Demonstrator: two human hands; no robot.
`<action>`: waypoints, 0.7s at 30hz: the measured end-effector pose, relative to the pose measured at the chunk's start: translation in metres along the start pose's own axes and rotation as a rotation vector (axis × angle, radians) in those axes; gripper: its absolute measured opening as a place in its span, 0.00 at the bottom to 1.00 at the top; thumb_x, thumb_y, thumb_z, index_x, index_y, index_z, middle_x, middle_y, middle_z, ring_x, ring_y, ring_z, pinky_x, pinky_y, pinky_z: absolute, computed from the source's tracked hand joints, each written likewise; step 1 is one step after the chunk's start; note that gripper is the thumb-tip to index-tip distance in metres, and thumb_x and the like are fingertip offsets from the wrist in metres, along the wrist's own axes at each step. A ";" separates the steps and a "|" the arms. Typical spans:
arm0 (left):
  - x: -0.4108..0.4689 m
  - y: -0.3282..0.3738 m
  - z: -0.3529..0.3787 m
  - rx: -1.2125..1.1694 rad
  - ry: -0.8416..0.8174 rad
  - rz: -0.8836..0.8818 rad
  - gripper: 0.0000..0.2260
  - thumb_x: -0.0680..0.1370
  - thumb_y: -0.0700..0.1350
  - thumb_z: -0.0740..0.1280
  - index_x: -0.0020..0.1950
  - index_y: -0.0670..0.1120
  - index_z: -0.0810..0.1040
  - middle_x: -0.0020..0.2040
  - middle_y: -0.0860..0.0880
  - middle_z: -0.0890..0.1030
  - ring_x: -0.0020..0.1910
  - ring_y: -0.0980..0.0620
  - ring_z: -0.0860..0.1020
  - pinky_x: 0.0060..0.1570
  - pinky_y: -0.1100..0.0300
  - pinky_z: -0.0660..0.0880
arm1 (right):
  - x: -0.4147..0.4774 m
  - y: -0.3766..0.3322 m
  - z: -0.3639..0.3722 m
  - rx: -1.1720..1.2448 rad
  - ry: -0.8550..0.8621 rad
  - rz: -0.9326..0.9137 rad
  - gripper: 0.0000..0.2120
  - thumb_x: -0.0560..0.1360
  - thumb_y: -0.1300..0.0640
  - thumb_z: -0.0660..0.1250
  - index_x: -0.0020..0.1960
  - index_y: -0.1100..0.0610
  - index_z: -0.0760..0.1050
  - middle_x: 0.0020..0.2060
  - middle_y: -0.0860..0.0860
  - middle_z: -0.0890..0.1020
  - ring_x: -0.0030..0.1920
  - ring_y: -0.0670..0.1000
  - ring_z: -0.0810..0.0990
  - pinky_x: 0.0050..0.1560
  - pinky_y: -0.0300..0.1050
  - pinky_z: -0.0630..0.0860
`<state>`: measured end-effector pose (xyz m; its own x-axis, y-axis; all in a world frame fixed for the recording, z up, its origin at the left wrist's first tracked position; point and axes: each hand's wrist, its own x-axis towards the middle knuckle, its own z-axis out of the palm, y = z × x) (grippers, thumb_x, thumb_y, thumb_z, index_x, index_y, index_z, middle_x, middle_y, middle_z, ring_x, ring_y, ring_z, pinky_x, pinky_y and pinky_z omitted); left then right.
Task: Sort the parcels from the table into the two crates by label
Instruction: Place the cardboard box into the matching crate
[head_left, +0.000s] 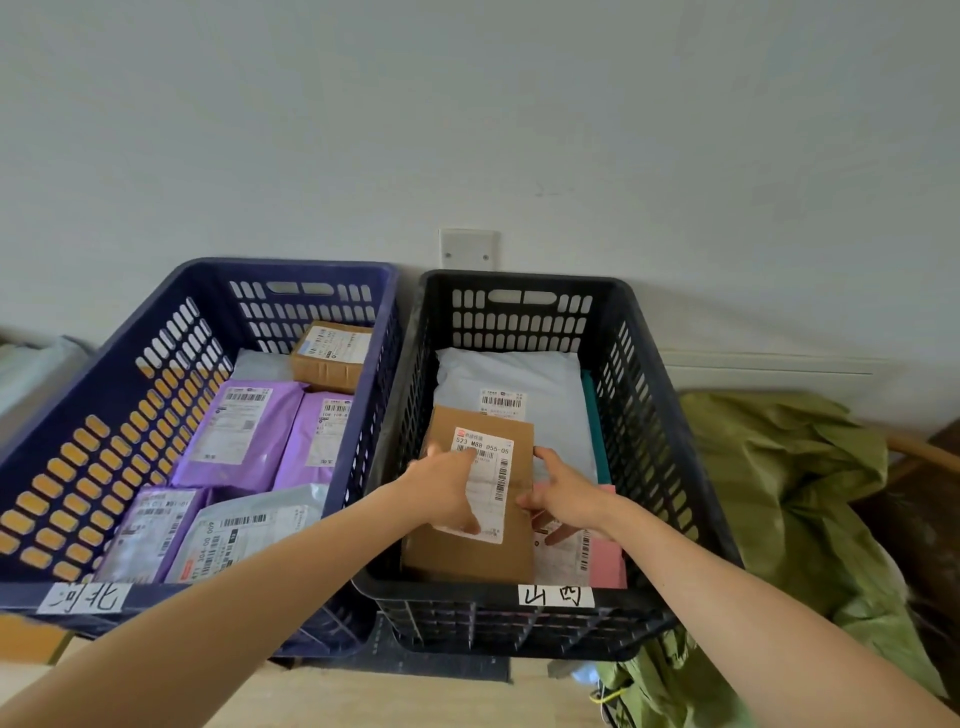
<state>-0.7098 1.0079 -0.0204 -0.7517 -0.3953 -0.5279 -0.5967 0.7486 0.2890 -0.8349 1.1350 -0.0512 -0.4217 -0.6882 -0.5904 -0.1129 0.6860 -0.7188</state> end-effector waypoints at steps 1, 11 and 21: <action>0.003 0.000 0.000 -0.019 0.007 0.024 0.45 0.72 0.48 0.75 0.79 0.47 0.49 0.77 0.43 0.56 0.75 0.41 0.58 0.72 0.49 0.61 | 0.001 0.001 -0.002 -0.022 0.007 -0.003 0.34 0.80 0.61 0.63 0.78 0.48 0.46 0.63 0.57 0.77 0.53 0.52 0.79 0.45 0.47 0.81; 0.008 -0.017 0.009 0.239 -0.030 0.001 0.47 0.70 0.48 0.77 0.79 0.54 0.49 0.74 0.43 0.61 0.70 0.41 0.66 0.67 0.49 0.69 | 0.005 0.004 0.010 -0.151 -0.073 -0.163 0.46 0.75 0.61 0.70 0.78 0.45 0.40 0.66 0.49 0.71 0.64 0.51 0.75 0.60 0.42 0.76; 0.004 -0.012 0.023 0.399 -0.022 0.017 0.54 0.69 0.51 0.77 0.78 0.50 0.38 0.79 0.46 0.37 0.77 0.41 0.51 0.69 0.46 0.65 | 0.005 0.008 0.004 -0.984 -0.032 -0.331 0.57 0.68 0.35 0.71 0.77 0.48 0.31 0.72 0.49 0.25 0.75 0.51 0.30 0.76 0.54 0.41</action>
<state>-0.6992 1.0099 -0.0440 -0.7517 -0.3734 -0.5436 -0.4253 0.9044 -0.0331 -0.8347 1.1360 -0.0617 -0.2133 -0.8735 -0.4377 -0.9095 0.3412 -0.2375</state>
